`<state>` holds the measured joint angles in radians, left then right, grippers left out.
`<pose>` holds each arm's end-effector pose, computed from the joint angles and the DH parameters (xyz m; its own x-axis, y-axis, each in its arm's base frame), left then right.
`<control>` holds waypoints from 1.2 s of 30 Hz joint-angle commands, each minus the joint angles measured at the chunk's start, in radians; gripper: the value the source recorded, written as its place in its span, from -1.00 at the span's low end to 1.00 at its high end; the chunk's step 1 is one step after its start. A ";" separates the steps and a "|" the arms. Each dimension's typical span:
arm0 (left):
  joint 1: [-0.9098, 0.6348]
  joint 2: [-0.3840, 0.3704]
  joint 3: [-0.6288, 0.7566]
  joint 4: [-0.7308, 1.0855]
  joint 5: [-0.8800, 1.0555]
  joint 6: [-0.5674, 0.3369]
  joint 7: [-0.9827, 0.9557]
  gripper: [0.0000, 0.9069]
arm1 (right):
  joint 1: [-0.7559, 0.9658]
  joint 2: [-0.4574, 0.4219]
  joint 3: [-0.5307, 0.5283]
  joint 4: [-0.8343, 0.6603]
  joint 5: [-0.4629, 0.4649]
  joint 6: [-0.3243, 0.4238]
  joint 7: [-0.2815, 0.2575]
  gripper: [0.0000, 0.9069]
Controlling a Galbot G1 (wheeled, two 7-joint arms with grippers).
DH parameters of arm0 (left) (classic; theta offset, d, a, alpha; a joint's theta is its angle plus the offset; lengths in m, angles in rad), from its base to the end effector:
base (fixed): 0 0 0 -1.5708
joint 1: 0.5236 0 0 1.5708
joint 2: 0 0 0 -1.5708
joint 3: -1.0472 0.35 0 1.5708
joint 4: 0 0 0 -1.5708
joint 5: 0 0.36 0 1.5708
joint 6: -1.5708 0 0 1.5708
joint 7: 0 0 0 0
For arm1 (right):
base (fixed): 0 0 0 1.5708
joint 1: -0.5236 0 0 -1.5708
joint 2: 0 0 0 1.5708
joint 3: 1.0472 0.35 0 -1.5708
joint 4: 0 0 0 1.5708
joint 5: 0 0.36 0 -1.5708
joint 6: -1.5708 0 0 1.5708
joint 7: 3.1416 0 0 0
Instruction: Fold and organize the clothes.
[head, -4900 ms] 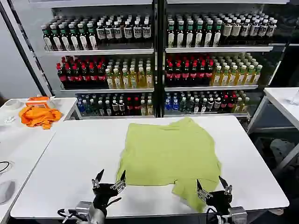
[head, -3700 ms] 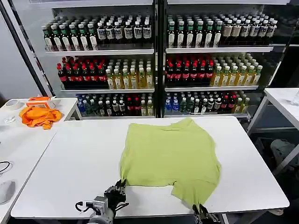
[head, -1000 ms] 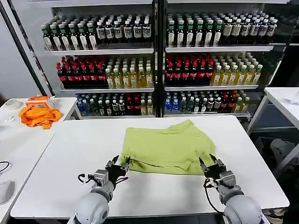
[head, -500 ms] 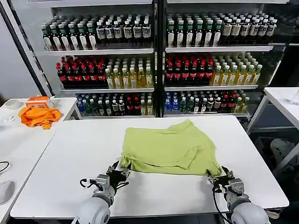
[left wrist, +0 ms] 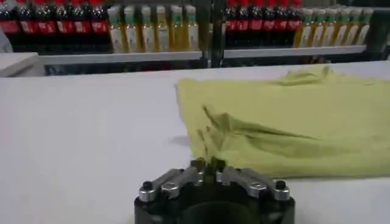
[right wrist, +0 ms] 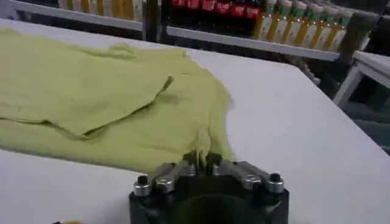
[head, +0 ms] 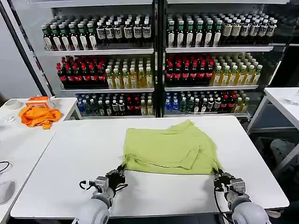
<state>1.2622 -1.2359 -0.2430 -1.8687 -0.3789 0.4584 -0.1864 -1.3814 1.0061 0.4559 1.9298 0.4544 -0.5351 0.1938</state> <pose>0.2672 -0.0097 -0.3266 -0.8669 0.1829 0.4637 0.1851 0.9819 -0.0412 0.2517 -0.1004 -0.3002 -0.8426 0.0138 0.5384 -0.0837 0.9842 -0.1562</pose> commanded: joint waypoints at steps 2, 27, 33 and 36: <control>0.032 -0.001 -0.002 -0.024 0.000 -0.004 0.000 -0.96 | -0.004 0.002 0.002 -0.009 0.019 -0.003 0.001 -1.00; 0.535 -0.018 -0.087 -0.424 0.082 -0.038 -0.018 -0.96 | -0.497 0.024 0.167 0.351 -0.029 -0.017 0.005 -1.00; 0.629 -0.008 -0.105 -0.457 0.142 -0.038 -0.023 1.00 | -0.555 0.016 0.196 0.402 -0.099 -0.042 -0.020 1.00; 0.652 -0.005 -0.112 -0.494 0.147 -0.024 -0.028 1.00 | -0.543 0.013 0.210 0.430 -0.097 -0.040 -0.020 1.00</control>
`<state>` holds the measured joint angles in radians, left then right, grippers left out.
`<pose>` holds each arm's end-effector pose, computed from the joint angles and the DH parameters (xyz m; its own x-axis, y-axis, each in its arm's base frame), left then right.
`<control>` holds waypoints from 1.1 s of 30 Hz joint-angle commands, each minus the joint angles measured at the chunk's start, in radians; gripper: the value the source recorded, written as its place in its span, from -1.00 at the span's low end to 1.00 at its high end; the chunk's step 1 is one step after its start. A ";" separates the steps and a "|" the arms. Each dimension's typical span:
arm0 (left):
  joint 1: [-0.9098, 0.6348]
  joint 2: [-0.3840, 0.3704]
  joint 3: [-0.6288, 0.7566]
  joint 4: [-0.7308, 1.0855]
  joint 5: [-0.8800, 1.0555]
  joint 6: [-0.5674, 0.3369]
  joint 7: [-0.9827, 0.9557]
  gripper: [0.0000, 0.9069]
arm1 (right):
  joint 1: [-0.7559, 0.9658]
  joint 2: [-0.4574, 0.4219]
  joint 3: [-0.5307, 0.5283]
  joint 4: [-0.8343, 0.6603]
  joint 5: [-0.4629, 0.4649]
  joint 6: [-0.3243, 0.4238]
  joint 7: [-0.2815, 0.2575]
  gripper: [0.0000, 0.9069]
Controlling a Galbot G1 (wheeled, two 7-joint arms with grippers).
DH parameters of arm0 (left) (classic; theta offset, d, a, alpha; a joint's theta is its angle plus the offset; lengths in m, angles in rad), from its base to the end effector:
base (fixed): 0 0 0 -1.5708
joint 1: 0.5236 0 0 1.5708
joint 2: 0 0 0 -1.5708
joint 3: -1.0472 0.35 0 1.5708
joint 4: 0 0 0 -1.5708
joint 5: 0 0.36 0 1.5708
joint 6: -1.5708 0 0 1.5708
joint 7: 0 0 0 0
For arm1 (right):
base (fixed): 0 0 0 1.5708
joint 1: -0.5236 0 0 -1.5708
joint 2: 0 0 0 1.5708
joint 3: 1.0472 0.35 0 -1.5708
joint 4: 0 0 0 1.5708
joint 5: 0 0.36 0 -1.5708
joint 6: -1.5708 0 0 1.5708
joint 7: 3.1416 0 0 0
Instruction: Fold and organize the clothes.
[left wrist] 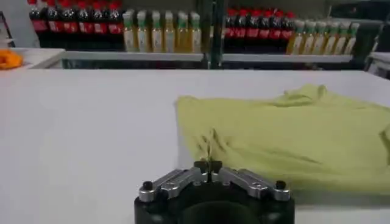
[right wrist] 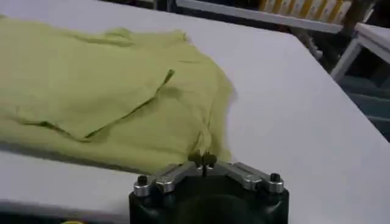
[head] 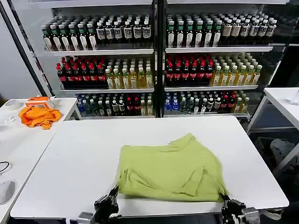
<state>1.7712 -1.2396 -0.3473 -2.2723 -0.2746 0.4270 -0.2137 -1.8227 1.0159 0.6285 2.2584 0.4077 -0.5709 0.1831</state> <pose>0.1187 -0.0073 -0.2744 -0.8555 0.1483 0.4962 0.1452 0.9884 -0.0451 0.1360 -0.0888 -0.2565 -0.7871 0.0031 0.6168 -0.1331 0.9756 -0.1747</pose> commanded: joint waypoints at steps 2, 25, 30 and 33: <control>0.150 0.002 -0.018 -0.109 0.043 0.010 -0.002 1.00 | -0.087 -0.002 0.047 0.116 -0.044 0.002 -0.007 1.00; -0.688 0.158 0.057 0.407 -0.327 0.094 -0.087 1.00 | 1.035 -0.042 -0.512 -0.525 0.360 -0.010 0.145 1.00; -0.785 0.125 0.111 0.529 -0.326 0.099 -0.079 1.00 | 1.112 0.008 -0.573 -0.651 0.360 -0.009 0.147 1.00; -0.824 0.106 0.138 0.576 -0.322 0.100 -0.071 1.00 | 1.151 0.040 -0.599 -0.726 0.357 -0.009 0.142 1.00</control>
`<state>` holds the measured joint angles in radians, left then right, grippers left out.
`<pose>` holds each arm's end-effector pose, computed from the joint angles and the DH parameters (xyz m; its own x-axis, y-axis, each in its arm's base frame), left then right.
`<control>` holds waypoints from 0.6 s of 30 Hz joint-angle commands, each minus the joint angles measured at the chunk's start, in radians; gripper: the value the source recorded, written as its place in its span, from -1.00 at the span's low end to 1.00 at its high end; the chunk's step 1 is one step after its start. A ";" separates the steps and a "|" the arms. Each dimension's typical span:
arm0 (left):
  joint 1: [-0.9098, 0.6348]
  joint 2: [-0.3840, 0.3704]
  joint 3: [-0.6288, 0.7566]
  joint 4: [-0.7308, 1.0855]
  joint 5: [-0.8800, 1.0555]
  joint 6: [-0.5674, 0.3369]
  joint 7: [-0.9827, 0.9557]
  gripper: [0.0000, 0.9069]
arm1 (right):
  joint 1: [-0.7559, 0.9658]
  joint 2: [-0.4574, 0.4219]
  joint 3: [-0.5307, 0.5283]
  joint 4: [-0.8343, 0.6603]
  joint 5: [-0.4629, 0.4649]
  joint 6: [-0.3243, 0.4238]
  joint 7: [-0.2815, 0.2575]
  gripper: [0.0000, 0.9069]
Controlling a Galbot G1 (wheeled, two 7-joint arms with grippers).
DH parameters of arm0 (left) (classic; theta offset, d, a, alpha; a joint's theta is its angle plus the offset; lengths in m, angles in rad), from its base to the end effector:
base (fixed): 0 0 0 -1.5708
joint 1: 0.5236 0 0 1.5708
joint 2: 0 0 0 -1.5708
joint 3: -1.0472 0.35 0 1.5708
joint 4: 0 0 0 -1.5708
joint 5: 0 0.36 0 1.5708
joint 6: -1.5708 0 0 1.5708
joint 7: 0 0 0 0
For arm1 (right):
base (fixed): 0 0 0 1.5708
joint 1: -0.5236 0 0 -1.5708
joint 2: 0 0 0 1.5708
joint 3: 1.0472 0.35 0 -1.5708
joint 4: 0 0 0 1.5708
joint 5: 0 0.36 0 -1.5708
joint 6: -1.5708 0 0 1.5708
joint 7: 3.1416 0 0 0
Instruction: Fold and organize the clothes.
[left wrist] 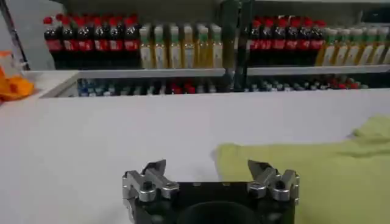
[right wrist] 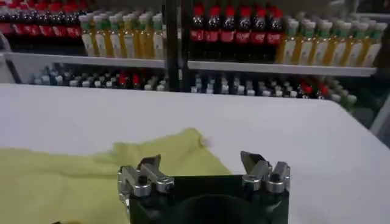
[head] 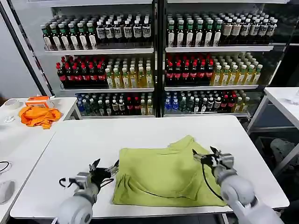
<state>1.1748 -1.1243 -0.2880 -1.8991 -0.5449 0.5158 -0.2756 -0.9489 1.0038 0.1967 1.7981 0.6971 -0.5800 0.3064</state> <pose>0.2974 0.0293 -0.2855 -0.8896 0.1086 0.4436 0.1084 0.9938 -0.0259 0.3588 -0.0494 -0.2533 -0.8789 -0.1155 0.4629 -0.1387 0.9902 -0.0162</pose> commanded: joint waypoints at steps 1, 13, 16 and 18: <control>-0.246 -0.014 0.090 0.229 -0.047 0.014 -0.006 1.00 | 0.290 0.065 -0.179 -0.300 0.061 -0.001 0.021 1.00; -0.312 -0.031 0.153 0.313 -0.027 0.046 0.020 1.00 | 0.326 0.143 -0.204 -0.417 0.016 -0.001 0.017 1.00; -0.317 -0.036 0.165 0.313 -0.029 0.046 0.026 0.91 | 0.338 0.155 -0.205 -0.445 0.019 -0.001 0.020 1.00; -0.315 -0.037 0.169 0.313 -0.028 0.046 0.027 -0.33 | 0.341 0.159 -0.205 -0.455 0.021 -0.002 0.020 0.98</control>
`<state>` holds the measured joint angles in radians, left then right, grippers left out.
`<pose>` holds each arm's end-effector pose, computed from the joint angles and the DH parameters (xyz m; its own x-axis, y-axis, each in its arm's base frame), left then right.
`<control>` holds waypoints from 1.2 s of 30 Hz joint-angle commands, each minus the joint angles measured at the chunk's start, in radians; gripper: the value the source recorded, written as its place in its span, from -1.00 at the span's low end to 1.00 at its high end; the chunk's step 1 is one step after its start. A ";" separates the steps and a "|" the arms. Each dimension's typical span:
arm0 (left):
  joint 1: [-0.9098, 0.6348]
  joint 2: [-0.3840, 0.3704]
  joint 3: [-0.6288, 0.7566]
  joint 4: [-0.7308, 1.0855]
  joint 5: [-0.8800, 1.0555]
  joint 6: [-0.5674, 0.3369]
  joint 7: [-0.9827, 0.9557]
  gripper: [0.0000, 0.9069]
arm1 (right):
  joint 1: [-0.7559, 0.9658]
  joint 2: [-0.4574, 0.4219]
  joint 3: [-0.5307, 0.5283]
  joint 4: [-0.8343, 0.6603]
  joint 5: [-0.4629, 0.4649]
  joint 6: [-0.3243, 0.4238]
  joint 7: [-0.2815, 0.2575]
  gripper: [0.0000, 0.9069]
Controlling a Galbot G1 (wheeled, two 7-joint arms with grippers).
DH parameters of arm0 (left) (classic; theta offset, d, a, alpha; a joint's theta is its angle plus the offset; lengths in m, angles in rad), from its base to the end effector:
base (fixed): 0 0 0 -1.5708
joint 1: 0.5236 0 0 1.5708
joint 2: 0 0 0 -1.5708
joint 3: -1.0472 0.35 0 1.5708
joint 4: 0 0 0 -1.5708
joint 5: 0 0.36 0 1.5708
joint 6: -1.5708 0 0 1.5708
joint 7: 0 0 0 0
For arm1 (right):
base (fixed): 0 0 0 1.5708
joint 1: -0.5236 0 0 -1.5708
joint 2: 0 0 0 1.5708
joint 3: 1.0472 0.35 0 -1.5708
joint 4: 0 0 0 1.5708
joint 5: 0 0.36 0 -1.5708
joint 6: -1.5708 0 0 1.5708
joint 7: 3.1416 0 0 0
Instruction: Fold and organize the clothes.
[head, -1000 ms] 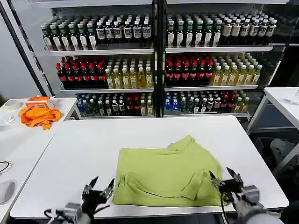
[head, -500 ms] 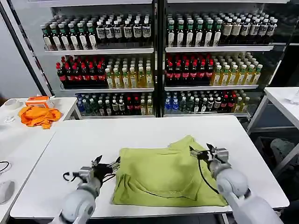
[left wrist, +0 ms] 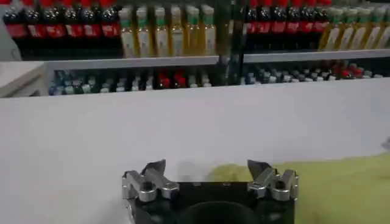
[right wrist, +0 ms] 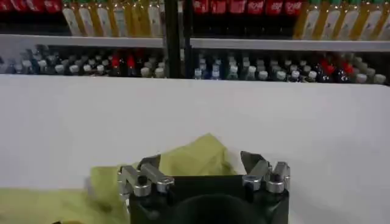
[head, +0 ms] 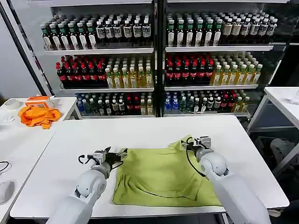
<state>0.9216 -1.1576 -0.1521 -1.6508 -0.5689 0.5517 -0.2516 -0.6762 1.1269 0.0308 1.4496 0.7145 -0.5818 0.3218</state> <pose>0.3751 0.0097 -0.3019 -0.8541 0.1443 0.4997 0.1585 0.9873 -0.0141 0.4486 -0.0163 -0.2847 -0.8345 -0.0894 0.5438 -0.1134 0.9935 -0.0107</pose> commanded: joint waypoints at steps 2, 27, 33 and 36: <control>-0.059 -0.004 0.038 0.067 -0.002 0.007 0.005 -0.91 | 0.068 0.040 -0.041 -0.113 0.005 0.000 0.004 -0.60; 0.003 0.027 0.023 0.004 -0.045 -0.060 0.064 -0.96 | 0.027 0.017 -0.013 -0.013 0.027 0.005 -0.021 -1.00; 0.037 0.051 -0.013 -0.100 -0.102 -0.103 0.073 -0.96 | -0.009 -0.015 0.040 0.094 0.041 0.008 -0.018 -1.00; 0.060 0.061 -0.027 -0.163 -0.120 -0.114 0.077 -0.96 | -0.041 -0.037 0.070 0.176 0.051 0.007 -0.015 -1.00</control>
<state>0.9585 -1.1075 -0.1607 -1.7095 -0.6490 0.4699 -0.1784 -0.6874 1.1113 0.0577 1.5035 0.7622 -0.5780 0.3072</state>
